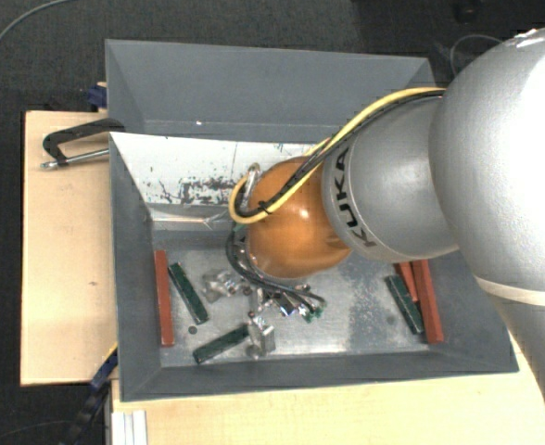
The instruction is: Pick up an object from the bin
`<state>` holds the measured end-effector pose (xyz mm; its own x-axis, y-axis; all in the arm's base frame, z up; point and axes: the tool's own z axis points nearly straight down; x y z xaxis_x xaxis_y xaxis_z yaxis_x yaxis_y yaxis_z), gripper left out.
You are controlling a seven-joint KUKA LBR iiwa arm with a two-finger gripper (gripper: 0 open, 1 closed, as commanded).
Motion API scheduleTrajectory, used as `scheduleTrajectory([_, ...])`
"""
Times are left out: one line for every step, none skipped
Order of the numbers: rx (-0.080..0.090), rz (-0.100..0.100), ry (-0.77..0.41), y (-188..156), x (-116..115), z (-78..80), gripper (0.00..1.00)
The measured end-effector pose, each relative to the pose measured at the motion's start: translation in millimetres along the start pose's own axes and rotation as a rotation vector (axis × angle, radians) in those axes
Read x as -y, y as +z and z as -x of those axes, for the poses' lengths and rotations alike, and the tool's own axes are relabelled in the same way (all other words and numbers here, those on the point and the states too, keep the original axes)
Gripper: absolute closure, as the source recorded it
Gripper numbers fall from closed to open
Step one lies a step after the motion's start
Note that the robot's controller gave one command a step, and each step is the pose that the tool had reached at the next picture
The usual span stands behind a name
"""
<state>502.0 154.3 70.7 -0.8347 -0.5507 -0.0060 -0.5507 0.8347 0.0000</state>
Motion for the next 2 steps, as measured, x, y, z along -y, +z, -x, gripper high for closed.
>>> scheduleTrajectory([-0.001,0.0,0.001,0,0,-0.3,1.0])
scheduleTrajectory([0.009,-0.005,-0.067,-157,27,16.4,1.0])
